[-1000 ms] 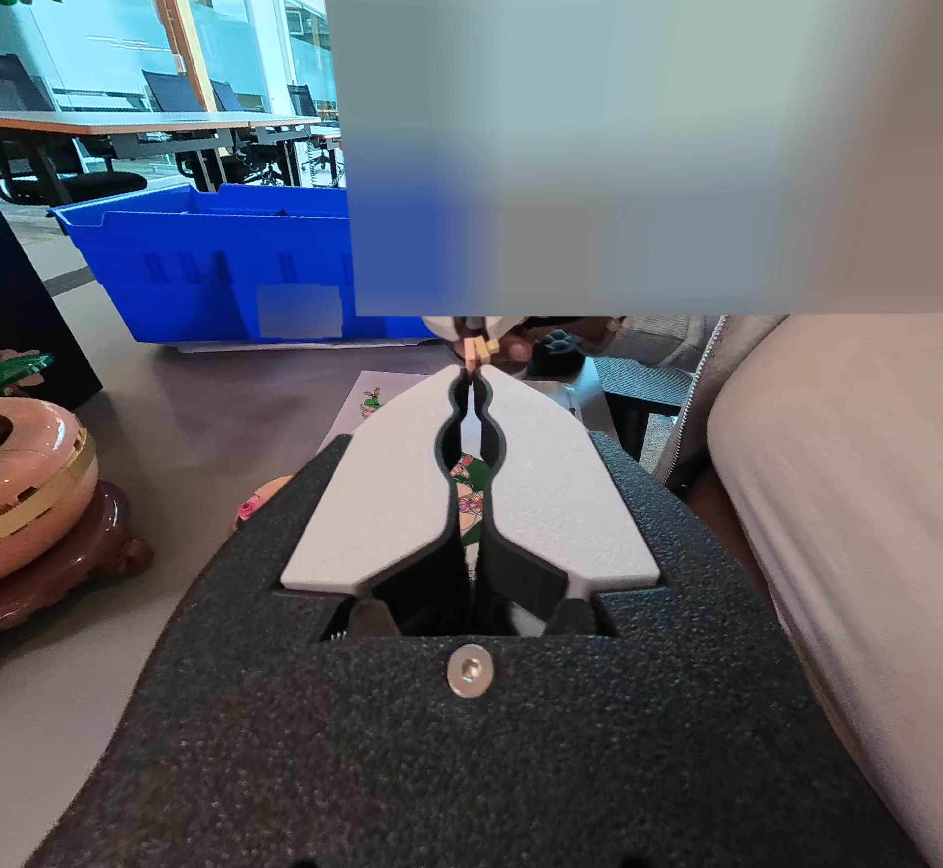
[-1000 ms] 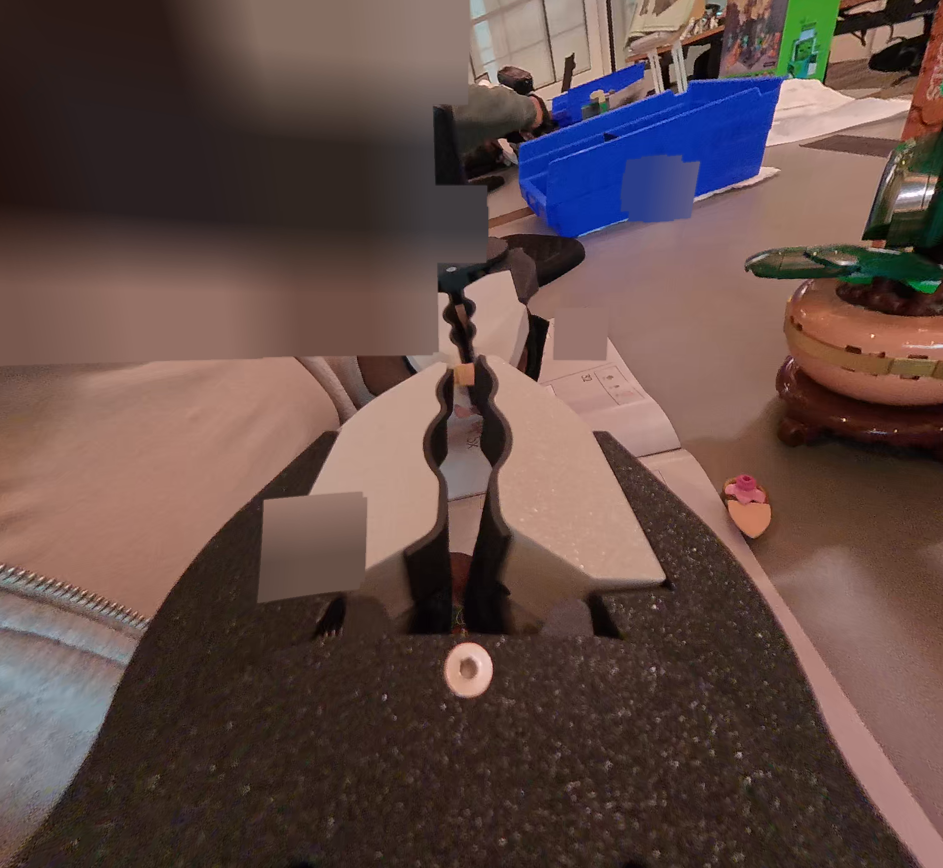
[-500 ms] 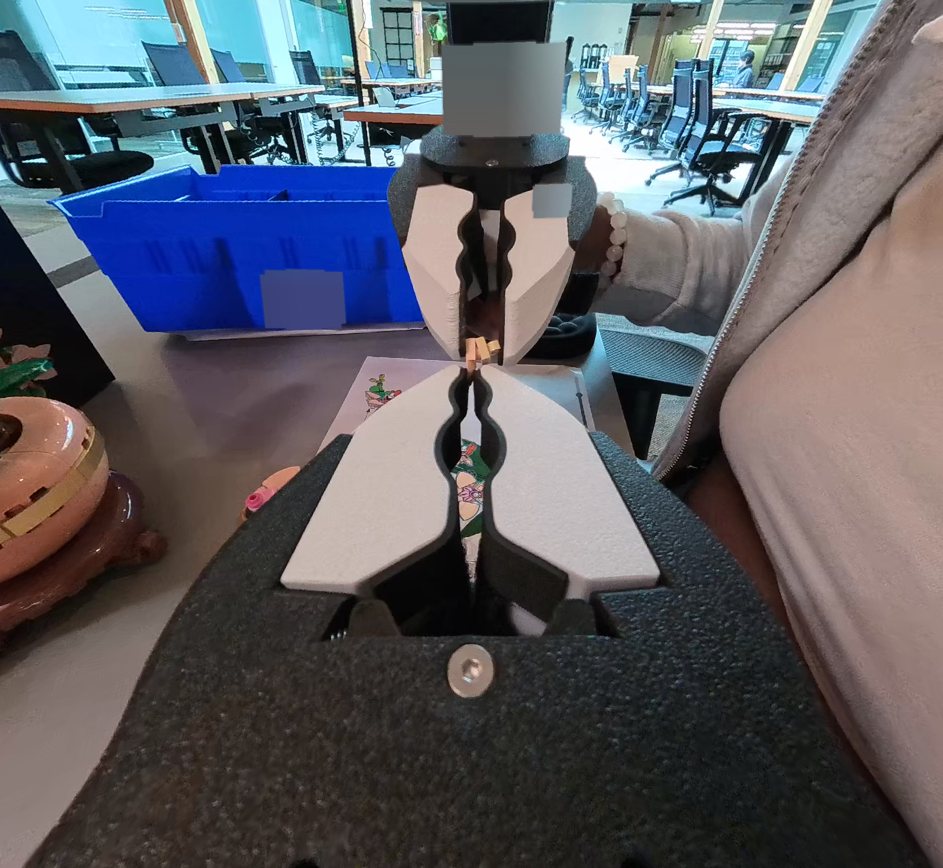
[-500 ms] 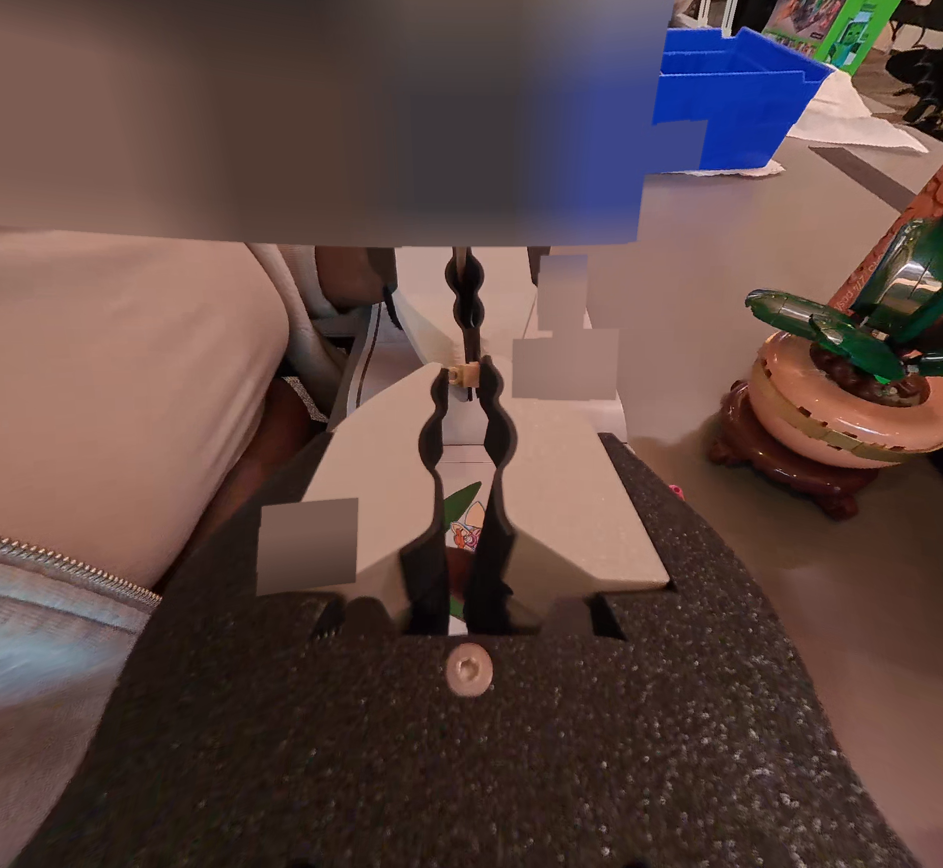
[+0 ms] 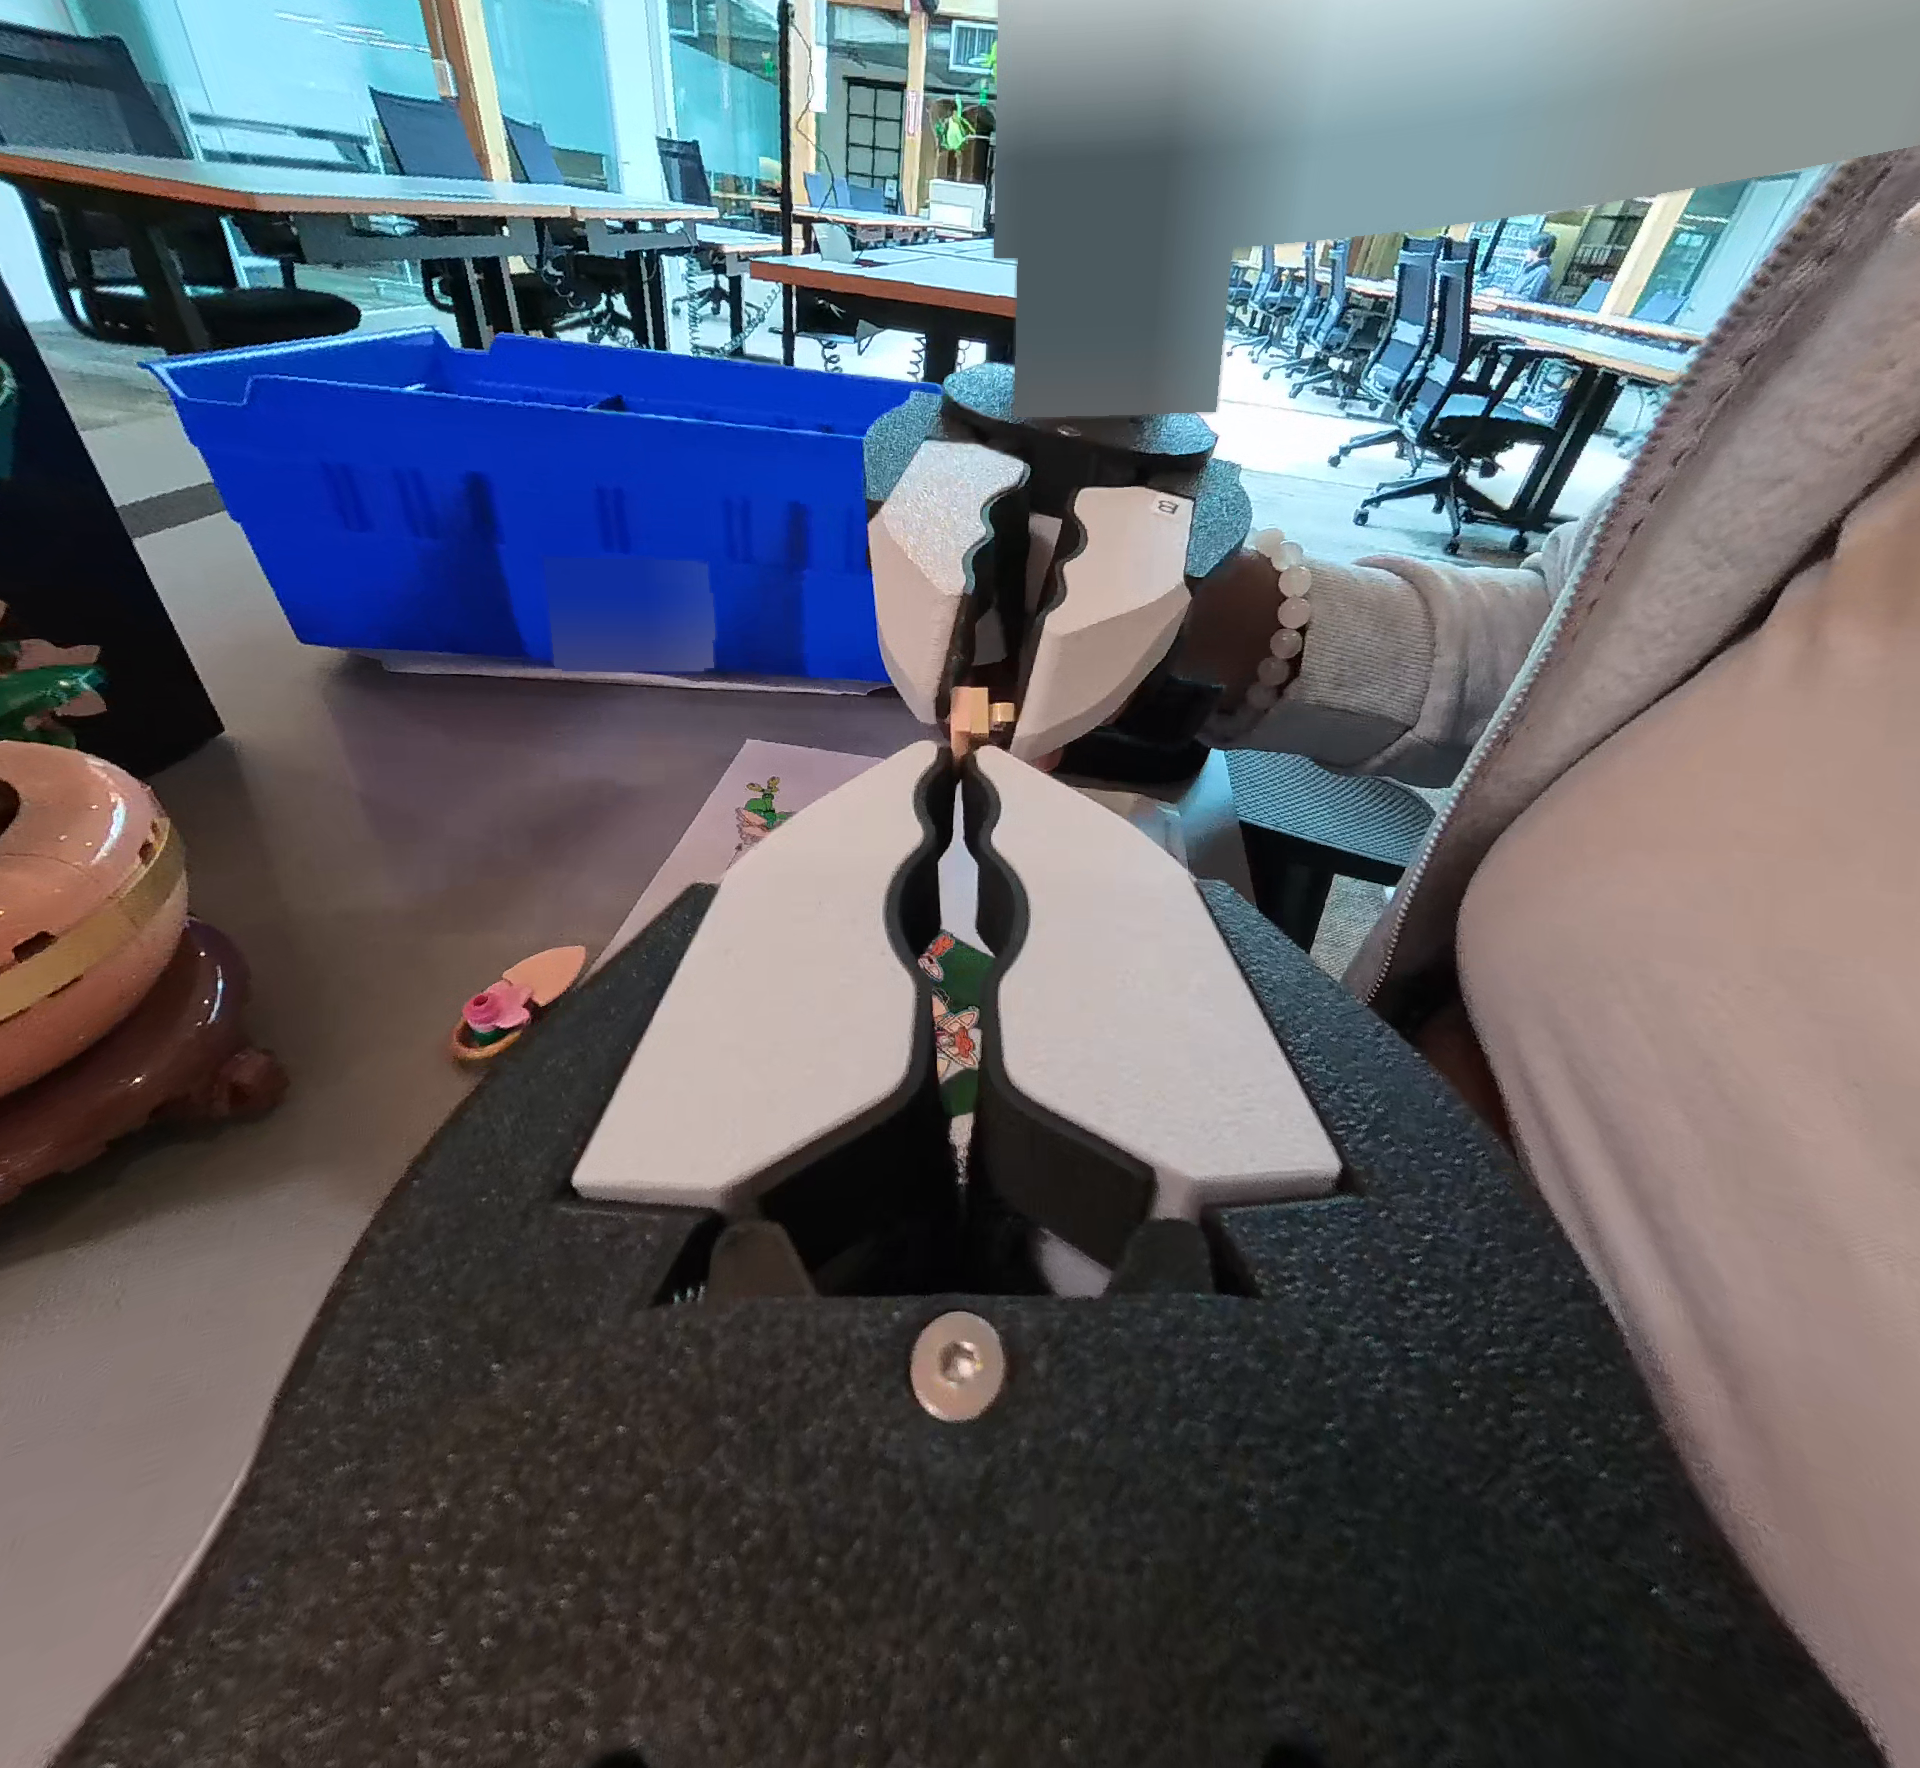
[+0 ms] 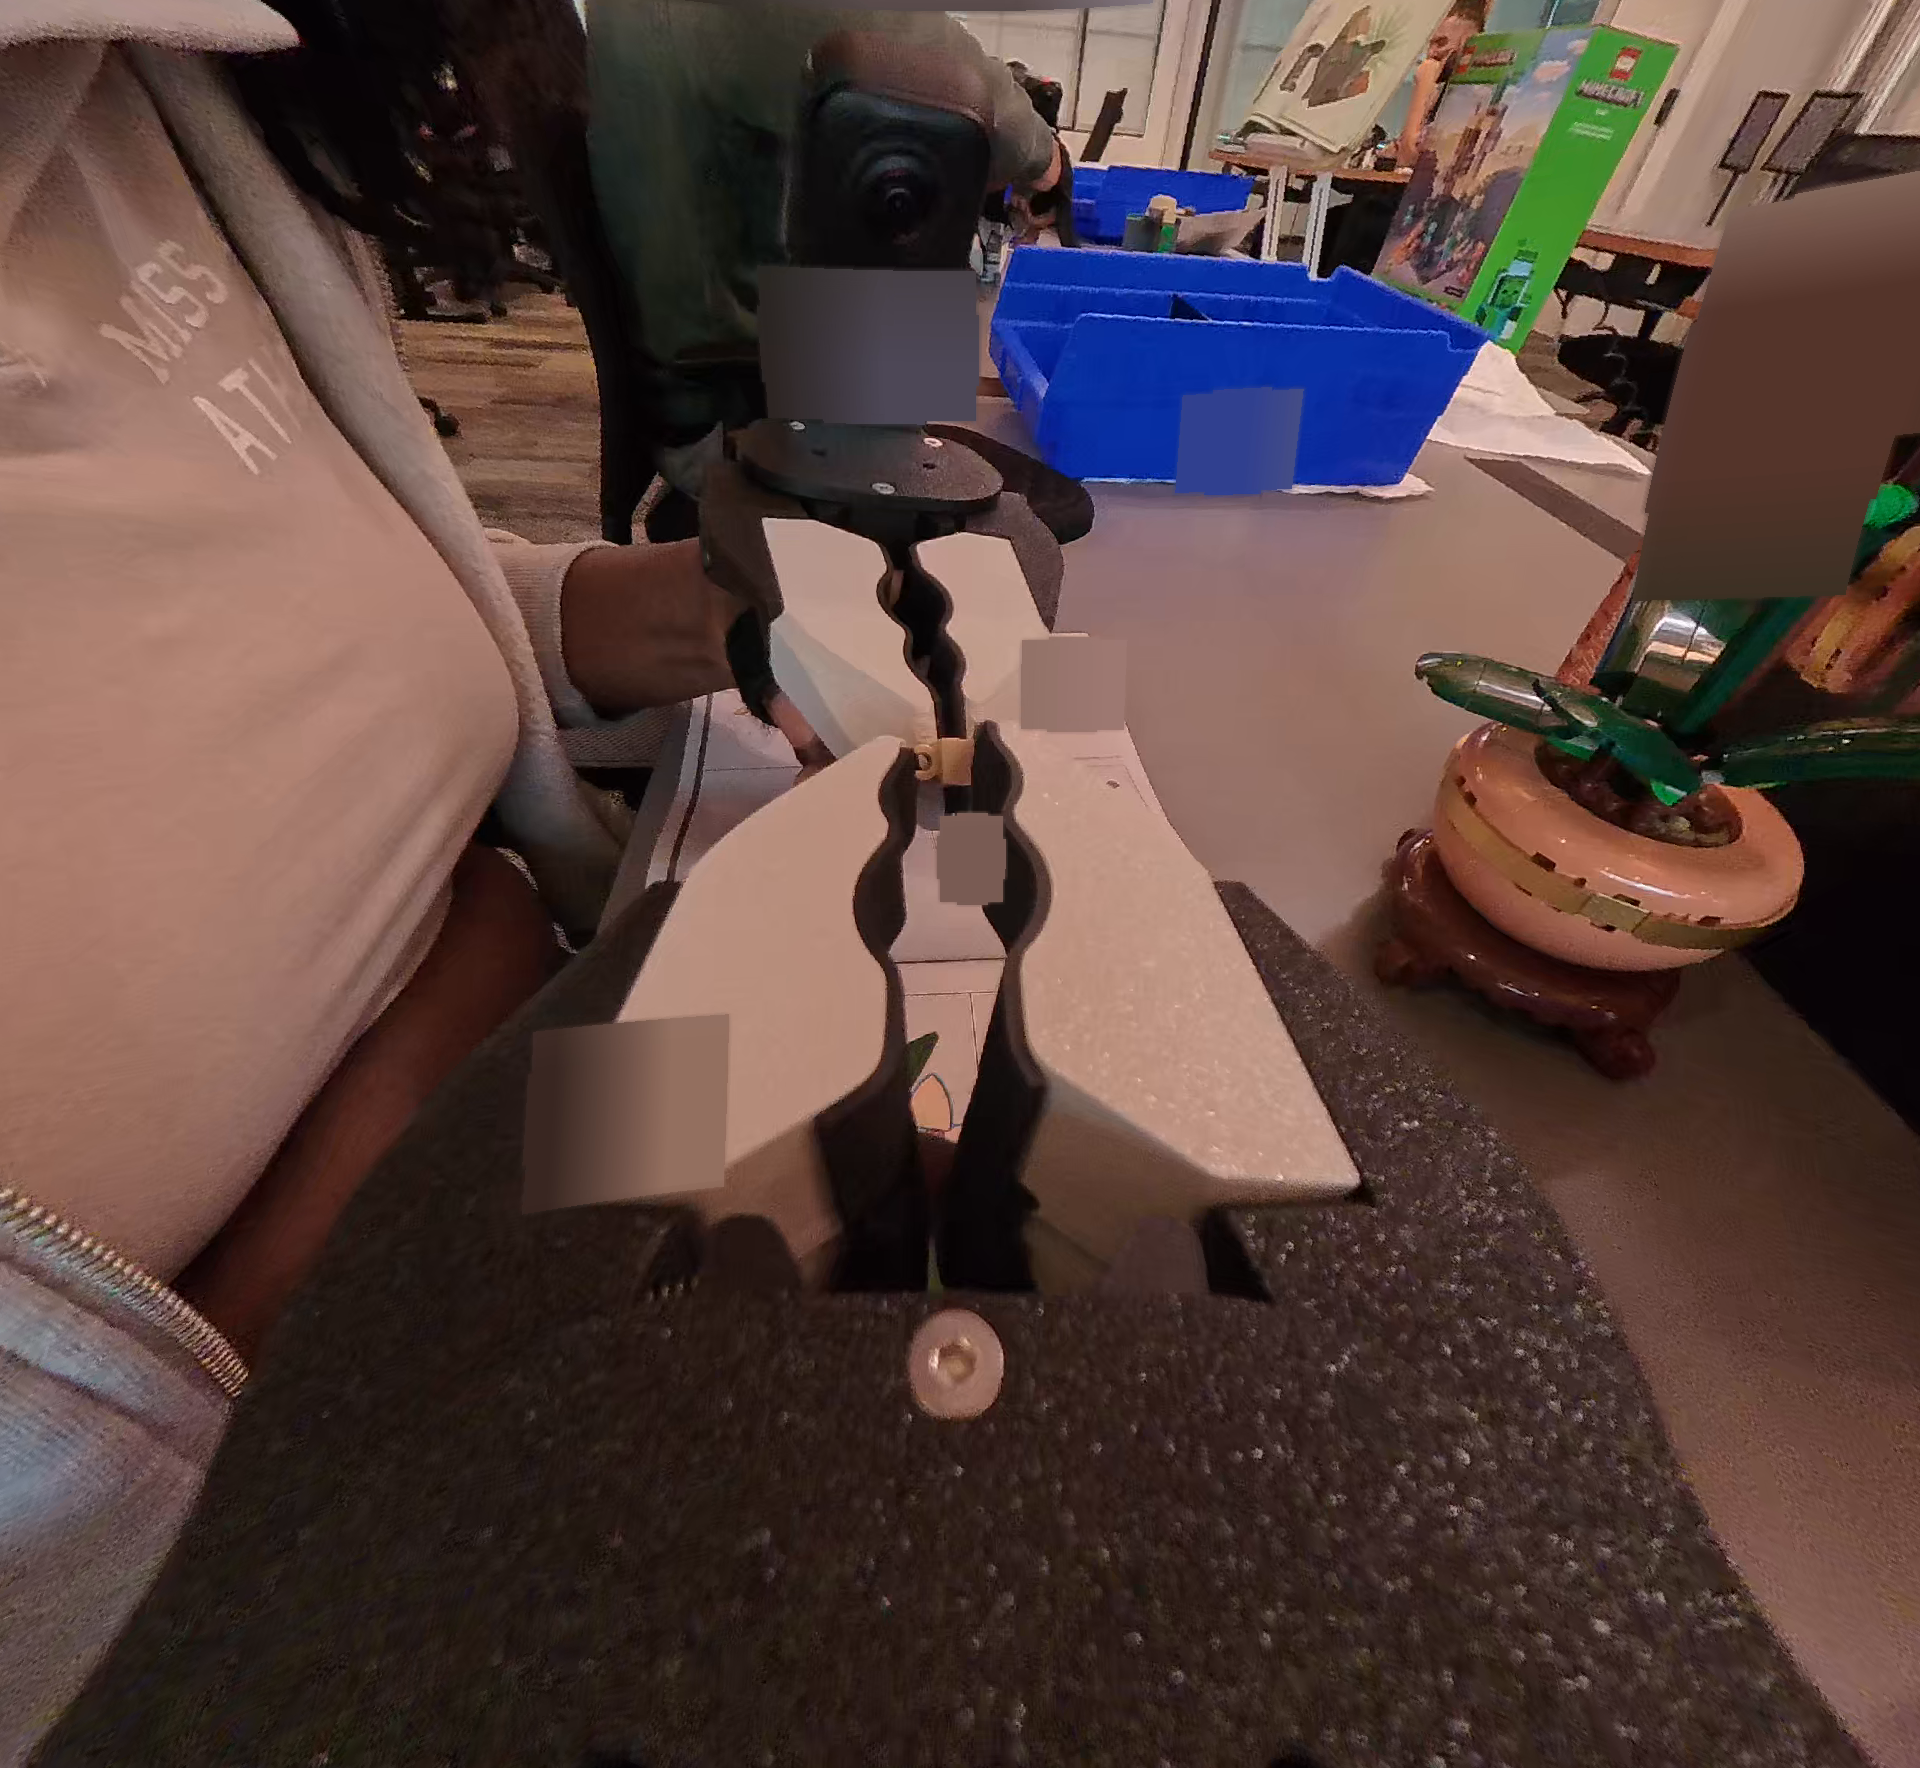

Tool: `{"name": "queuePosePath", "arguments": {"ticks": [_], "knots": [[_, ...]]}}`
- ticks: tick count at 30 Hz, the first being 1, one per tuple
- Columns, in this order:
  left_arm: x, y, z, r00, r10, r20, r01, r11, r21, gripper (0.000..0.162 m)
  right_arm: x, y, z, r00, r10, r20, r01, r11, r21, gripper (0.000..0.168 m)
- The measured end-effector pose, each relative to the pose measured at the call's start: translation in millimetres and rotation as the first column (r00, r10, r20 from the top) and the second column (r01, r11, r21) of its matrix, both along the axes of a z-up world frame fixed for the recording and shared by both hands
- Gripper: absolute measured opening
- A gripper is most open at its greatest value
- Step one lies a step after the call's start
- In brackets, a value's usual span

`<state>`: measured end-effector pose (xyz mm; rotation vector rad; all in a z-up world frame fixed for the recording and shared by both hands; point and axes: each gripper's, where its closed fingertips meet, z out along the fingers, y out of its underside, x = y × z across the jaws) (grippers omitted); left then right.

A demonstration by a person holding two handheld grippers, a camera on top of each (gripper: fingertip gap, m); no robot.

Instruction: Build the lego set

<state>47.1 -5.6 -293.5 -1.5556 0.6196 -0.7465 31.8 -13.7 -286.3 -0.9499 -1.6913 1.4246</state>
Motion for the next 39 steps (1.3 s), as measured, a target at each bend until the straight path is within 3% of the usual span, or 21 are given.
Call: {"name": "queuePosePath", "arguments": {"ticks": [5, 10, 14, 19, 21, 22, 25, 28, 35, 39], "knots": [[-2.1, 0.6, -3.4, 0.998, 0.010, -0.069, -0.008, 1.000, 0.022, 0.001, -0.9, -0.2, -1.2, 1.000, 0.005, 0.005, -0.005, 1.000, -0.030, 0.010], [0.5, -2.4, 3.5, 0.997, -0.018, -0.077, 0.023, 0.998, 0.063, 0.009, 0.2, 1.0, 9.6, 1.000, 0.015, -0.006, -0.016, 0.970, -0.242, 0.010], [-0.1, -1.3, 6.8, 0.998, -0.008, -0.065, 0.012, 0.997, 0.073, 0.000, 1.0, -1.5, 10.2, 0.999, 0.044, 0.025, -0.029, 0.904, -0.426, 0.010], [1.8, -3.8, 5.5, 1.000, -0.027, -0.006, 0.027, 0.999, 0.025, 0.000, 3.0, -3.5, 8.7, 0.999, 0.039, 0.025, -0.026, 0.910, -0.413, 0.011], [4.1, -6.5, 6.2, 0.999, -0.043, 0.013, 0.043, 0.999, 0.005, 0.000, 5.9, -5.9, 9.2, 0.999, 0.051, 0.017, -0.041, 0.932, -0.361, 0.013], [4.0, -6.4, 7.4, 0.998, -0.041, 0.039, 0.042, 0.999, -0.015, 0.000, 8.5, -7.8, 10.6, 0.998, 0.062, 0.005, -0.058, 0.948, -0.313, 0.027], [2.7, -9.2, 15.2, 0.955, -0.095, 0.282, 0.141, 0.979, -0.148, 0.000, 13.2, -2.5, 14.2, 0.999, 0.017, -0.032, -0.018, 0.999, -0.044, 0.031], [0.5, -12.5, 18.4, 0.870, -0.132, 0.476, 0.264, 0.939, -0.221, 0.000, 14.1, 0.4, 19.3, 0.999, 0.013, -0.046, -0.002, 0.975, 0.222, 0.027], [10.1, -14.6, 15.2, 0.864, -0.148, 0.482, 0.303, 0.916, -0.263, 0.000, 8.2, -10.9, 13.0, 0.992, 0.128, 0.017, -0.123, 0.894, 0.432, 0.017], [6.8, -14.4, 15.1, 0.861, -0.142, 0.488, 0.296, 0.920, -0.255, 0.000, 7.0, -7.2, 14.6, 0.996, 0.090, 0.008, -0.085, 0.906, 0.415, 0.006]]}}
